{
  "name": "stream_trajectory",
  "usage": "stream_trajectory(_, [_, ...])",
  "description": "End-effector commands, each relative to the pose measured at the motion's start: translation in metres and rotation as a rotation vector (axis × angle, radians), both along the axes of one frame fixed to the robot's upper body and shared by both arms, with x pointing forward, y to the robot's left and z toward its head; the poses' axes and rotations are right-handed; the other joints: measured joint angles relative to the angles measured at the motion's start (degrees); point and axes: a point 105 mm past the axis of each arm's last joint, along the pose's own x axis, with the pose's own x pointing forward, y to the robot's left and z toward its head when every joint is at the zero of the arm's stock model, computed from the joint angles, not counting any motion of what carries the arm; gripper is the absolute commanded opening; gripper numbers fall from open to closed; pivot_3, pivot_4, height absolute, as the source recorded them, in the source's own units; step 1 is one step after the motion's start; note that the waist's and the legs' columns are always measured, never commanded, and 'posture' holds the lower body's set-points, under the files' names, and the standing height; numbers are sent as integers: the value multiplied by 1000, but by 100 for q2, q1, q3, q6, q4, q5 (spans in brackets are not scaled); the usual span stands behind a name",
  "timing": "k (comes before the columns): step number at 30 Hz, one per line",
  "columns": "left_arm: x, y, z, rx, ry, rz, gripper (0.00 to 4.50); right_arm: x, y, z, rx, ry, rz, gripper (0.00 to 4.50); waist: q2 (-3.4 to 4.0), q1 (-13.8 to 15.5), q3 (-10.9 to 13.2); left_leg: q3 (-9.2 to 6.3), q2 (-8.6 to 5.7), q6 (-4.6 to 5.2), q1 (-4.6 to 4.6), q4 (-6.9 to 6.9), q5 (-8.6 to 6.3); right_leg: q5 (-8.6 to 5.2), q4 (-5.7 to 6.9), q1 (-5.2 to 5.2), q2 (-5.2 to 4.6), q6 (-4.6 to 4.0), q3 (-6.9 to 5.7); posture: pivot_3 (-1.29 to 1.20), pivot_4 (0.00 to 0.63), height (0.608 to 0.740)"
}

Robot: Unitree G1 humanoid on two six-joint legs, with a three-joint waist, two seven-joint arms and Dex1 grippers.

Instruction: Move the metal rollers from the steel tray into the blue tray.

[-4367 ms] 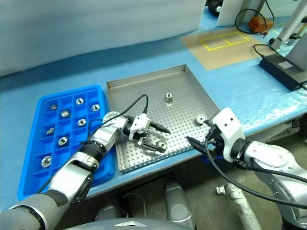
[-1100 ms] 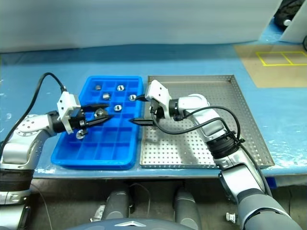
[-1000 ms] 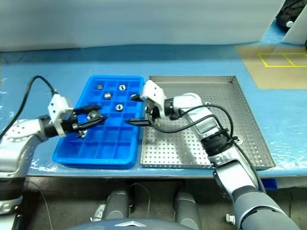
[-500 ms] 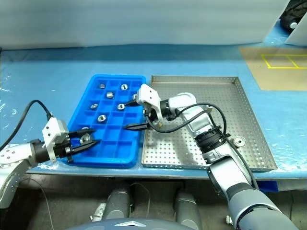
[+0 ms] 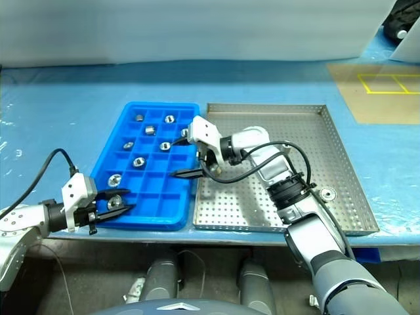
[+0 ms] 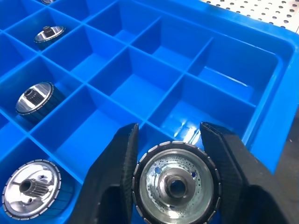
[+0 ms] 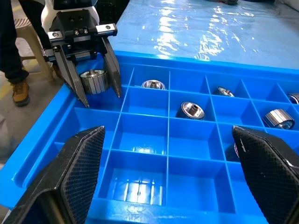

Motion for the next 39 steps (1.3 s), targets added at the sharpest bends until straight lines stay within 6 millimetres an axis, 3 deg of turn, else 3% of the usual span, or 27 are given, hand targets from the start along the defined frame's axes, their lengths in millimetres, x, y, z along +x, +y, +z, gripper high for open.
stream_trajectory(1, [8,4,2,30,-55,27,3312,0,-3,11,34,-41,-2,4500,0,-3,0,0,0,0,0,0,0,0,0,0,0,0,0,150,150,740])
stream_trajectory(2, [10,4,3,24,-57,30,3643,0,-3,11,34,-42,-3,4500,0,-4,0,0,0,0,0,0,0,0,1,0,0,0,0,148,150,740])
stream_trajectory(6, [15,-1,10,11,-96,18,3643,0,-5,11,33,-43,-10,4500,-2,-7,-1,0,-1,-2,0,1,2,0,6,-1,0,0,0,139,150,740])
stream_trajectory(10, [27,-14,38,-73,-192,4,3643,2,-6,12,38,-45,-27,4500,-2,6,-1,0,0,-6,1,3,4,0,21,-2,-2,-1,0,124,150,740])
stream_trajectory(12, [35,-28,62,-157,-250,-30,3643,4,-10,14,38,-50,-45,4500,-2,13,-1,0,0,-9,1,15,6,0,35,-2,-3,-1,1,107,150,740])
stream_trajectory(14, [39,-38,74,-210,-272,-59,3643,6,-15,14,33,-56,-62,4500,-6,-3,-2,0,0,-9,2,30,6,1,52,-3,-4,-1,1,85,150,740])
stream_trajectory(17, [45,-70,88,-316,-257,-170,3643,11,-31,11,14,-65,-128,4500,-6,3,-3,0,-7,-12,7,38,8,1,63,2,-9,-1,5,34,150,740])
stream_trajectory(22, [62,-94,72,-322,-186,-276,3643,15,-55,5,5,-58,-248,4500,-7,-79,-3,1,-3,-16,13,43,12,1,64,2,-1,-2,13,-75,150,740])
stream_trajectory(28, [68,-104,50,-312,-106,-345,3643,9,-69,-7,3,-30,-342,4500,-8,-266,-4,4,-1,-19,8,43,15,1,55,-4,10,-1,20,-155,150,740])
stream_trajectory(36, [69,-97,46,-300,-93,-347,3643,8,-62,-19,10,3,-370,4500,-8,-372,-4,5,-1,-14,18,45,12,2,62,0,7,-2,21,-148,150,740])
stream_trajectory(39, [66,-95,46,-293,-96,-343,3643,16,-57,-34,-6,31,-387,4500,-8,-371,-4,5,1,-15,21,43,12,2,63,2,8,-2,21,-134,150,740])
